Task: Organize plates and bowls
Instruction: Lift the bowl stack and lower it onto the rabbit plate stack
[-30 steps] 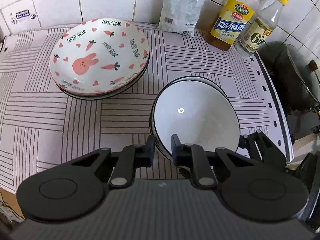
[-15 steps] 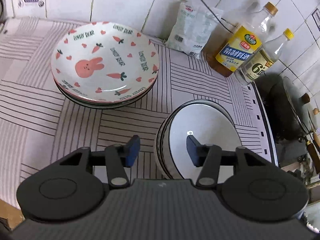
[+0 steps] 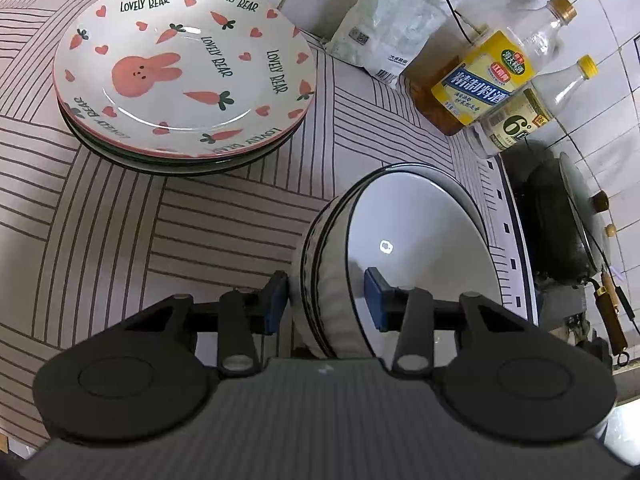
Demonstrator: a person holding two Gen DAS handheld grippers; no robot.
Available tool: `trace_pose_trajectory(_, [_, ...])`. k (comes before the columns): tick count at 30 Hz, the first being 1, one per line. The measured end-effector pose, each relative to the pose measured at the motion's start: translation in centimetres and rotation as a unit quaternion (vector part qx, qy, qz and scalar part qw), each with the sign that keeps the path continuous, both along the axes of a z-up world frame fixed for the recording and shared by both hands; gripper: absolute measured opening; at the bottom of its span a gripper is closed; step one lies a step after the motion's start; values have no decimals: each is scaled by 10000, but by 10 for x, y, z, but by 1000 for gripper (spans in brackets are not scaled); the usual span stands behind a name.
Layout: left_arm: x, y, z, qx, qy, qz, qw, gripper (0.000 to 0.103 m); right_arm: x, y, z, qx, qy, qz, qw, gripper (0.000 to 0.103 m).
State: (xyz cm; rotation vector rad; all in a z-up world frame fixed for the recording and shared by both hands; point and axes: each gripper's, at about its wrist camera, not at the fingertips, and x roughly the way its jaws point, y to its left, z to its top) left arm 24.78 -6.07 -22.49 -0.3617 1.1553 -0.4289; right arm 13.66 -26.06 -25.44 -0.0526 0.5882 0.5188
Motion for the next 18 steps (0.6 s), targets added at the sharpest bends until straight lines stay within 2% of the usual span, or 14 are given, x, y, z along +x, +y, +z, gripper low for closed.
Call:
trace_pose_trajectory(6, [-4,-3,7,282,-161,-307,9990,39,0,3,1,-65,-16,42,10000,95])
trace_pose_trajectory(11, [-4,4,16,355,-183,-410,9984,39,-8,11,7,-77,-131,-5,9999,95])
trace_pose_trajectory(18, [3,25,55,356,-419,-419,9976,39,-7,26,40,39,-377,0,9993,95])
